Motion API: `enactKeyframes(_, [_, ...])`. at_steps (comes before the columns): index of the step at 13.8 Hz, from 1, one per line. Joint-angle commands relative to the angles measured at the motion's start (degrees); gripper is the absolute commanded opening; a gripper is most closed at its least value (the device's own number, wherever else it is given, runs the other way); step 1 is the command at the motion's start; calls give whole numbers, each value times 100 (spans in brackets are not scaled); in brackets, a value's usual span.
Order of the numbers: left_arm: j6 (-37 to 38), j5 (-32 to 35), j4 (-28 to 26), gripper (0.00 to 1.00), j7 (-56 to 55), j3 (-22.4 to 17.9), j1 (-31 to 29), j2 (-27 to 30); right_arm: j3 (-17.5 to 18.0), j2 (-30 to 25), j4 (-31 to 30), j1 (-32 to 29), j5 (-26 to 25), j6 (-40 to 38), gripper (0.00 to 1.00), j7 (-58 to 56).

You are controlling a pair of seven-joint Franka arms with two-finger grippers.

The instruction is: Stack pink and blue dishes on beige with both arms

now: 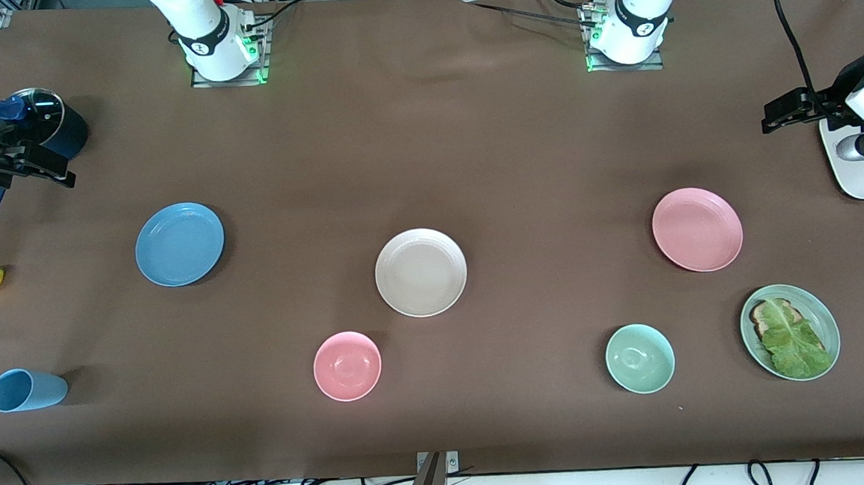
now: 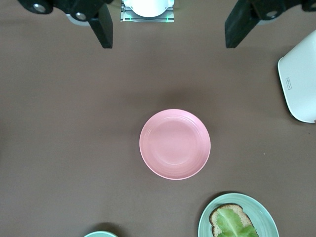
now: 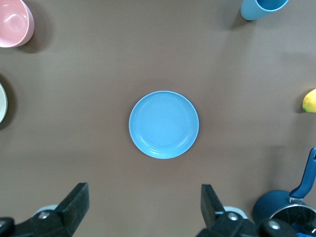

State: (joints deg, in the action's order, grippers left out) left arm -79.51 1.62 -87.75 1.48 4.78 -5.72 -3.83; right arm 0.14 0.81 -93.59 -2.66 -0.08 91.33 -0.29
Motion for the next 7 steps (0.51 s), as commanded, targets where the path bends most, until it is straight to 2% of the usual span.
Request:
enactKeyframes(1, [-12,154,39,100,107,41,0,5,3,-125,-81,-33,52,-63,100,-77])
enactKeyframes(7, [-12,145,48,100,107,41,0,5,3,-125,-81,-33,60,-89,100,-77])
